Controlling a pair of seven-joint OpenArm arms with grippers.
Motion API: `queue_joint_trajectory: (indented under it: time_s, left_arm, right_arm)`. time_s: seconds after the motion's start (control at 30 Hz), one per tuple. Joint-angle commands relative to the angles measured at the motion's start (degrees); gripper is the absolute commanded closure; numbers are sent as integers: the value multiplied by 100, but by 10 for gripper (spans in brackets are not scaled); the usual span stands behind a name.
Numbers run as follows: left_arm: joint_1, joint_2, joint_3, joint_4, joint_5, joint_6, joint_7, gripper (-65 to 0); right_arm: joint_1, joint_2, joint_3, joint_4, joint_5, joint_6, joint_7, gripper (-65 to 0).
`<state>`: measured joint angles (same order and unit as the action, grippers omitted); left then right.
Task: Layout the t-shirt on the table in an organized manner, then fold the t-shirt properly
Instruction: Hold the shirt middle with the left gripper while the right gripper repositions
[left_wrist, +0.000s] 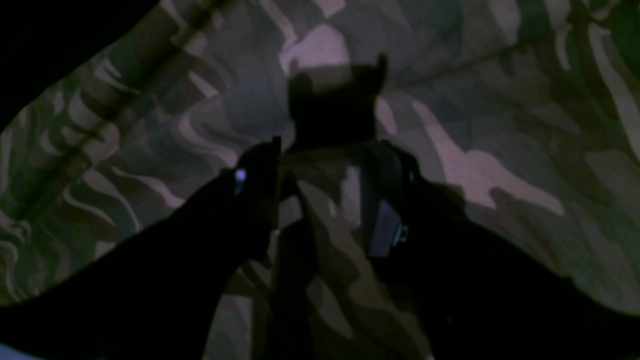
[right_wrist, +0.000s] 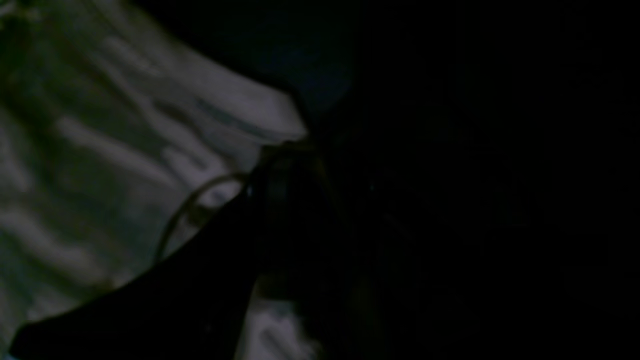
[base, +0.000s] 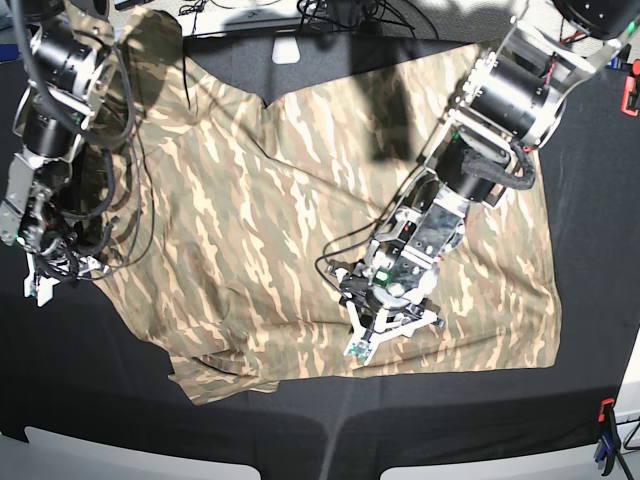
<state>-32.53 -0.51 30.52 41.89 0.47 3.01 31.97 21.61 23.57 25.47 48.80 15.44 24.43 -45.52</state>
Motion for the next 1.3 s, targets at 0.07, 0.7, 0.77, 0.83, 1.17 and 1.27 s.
queue_joint_trajectory:
  time_s: [0.07,0.7,0.77,0.83,1.17,1.27]
  left_arm:
    - [-81,0,-13,26,59,22,186,-256]
    - [-79,0,-13,26,59,24,337,-256]
    - [-79,0,-13,26,59,22,337,-256]
    - [-79,0,-13,26,59,22,339,-256]
    - [-79,0,-13,26,59,22,361,-256]
    - [-79,0,-13,26,59,22,358,-256]
  right_arm:
    - [94,-7,-20,22,466,601,-446,-166]
    - [-883,726,-20,424,776,1414,-1386,0]
    - [-1207,831,-20,601,776,1414,-1390,0]
    - [-1517,918,-15,789,774,1414,-1427,0]
    - [-2973,1040,1266,1565,772,1557,-1864,0]
    - [-3510,1147,1790,1847,774,1557,-1864,0]
